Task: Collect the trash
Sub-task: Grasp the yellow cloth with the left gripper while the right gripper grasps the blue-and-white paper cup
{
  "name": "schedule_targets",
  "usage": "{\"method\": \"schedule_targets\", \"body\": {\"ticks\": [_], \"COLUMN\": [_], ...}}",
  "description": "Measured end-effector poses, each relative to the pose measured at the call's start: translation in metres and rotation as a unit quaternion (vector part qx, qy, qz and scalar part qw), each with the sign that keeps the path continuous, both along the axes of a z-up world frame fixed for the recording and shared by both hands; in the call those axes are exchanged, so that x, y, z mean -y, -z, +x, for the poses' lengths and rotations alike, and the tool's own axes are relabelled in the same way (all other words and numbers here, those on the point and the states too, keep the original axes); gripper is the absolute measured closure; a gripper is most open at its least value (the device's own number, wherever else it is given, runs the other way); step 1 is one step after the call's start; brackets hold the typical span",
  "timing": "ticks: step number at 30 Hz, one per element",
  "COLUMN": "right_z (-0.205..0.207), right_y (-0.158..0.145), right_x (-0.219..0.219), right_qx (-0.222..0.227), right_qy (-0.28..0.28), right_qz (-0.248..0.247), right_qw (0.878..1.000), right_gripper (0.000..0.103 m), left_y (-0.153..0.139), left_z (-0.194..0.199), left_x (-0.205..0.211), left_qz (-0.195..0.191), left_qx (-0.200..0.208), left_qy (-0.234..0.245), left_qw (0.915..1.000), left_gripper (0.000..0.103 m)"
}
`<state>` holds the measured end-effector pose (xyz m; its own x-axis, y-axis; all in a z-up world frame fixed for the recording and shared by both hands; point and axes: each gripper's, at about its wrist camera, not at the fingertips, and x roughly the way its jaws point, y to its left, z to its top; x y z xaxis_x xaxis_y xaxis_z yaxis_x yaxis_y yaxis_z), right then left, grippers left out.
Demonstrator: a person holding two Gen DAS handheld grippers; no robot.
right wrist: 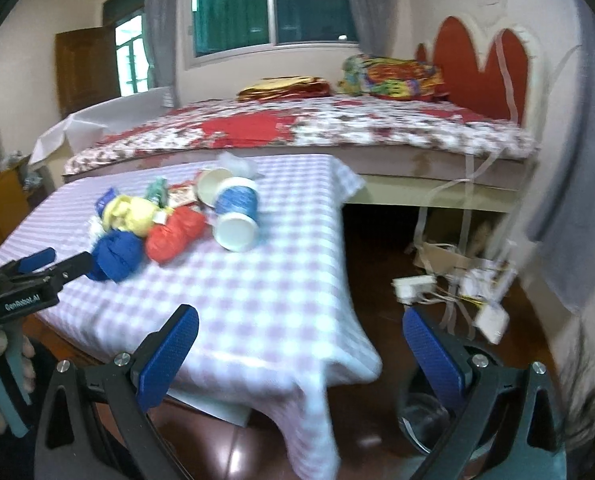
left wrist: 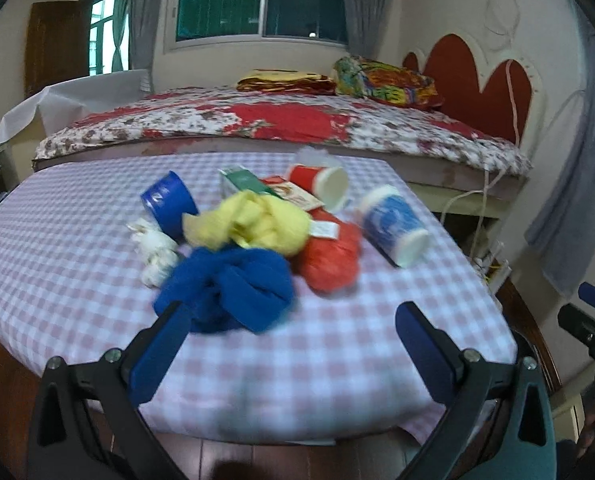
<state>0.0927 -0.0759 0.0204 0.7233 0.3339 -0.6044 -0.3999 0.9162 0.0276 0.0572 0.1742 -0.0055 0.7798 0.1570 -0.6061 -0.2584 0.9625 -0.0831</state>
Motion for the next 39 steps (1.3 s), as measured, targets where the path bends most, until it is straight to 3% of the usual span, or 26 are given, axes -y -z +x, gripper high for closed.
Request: {"method": "schedule_targets", "body": {"ticks": [5,18,24,25,27,28,33,39], "right_z": [0.048,0.136,0.165,0.168,0.17,0.17,0.164,0.155], "right_y": [0.004,0.036,0.057,0.061,0.065,0.067,0.064,0.046], "right_x": [-0.044,-0.126,-0.145,-0.147,-0.148,-0.149,-0.15,-0.144], "right_qx": [-0.017,-0.059,-0.092,-0.098,-0.104,-0.108,-0.096,-0.074], "right_qy": [-0.034,-0.071,-0.077,-0.08,-0.084,-0.089,-0.096,-0.097], "right_qz": [0.017,-0.028,-0.052,-0.053,-0.054,-0.052,-0.047,-0.039], "right_qw": [0.999,0.995,0.991,0.99,0.99,0.989,0.99,0.992], "right_gripper": [0.0,0.009,0.025,0.026,0.041,0.043,0.045,0.045], "left_y": [0.005,0.015,0.024,0.025,0.027,0.028,0.022,0.007], "left_z": [0.03,0.092,0.106,0.107,0.109,0.11,0.106,0.097], "left_x": [-0.032,-0.047,-0.051,-0.05,-0.048,-0.048,-0.047,-0.051], "left_qz": [-0.02,-0.034,-0.039,-0.037,-0.034,-0.036,-0.035,-0.04], "left_qx": [0.001,-0.026,-0.044,-0.046,-0.051,-0.052,-0.035,-0.007], "left_qy": [-0.011,0.008,0.016,0.019,0.024,0.027,0.035,0.035], "left_qw": [0.9997,0.9991,0.9981,0.9981,0.9978,0.9976,0.9982,0.9985], "left_gripper": [0.018,0.023,0.023,0.023,0.029,0.032,0.056,0.063]}}
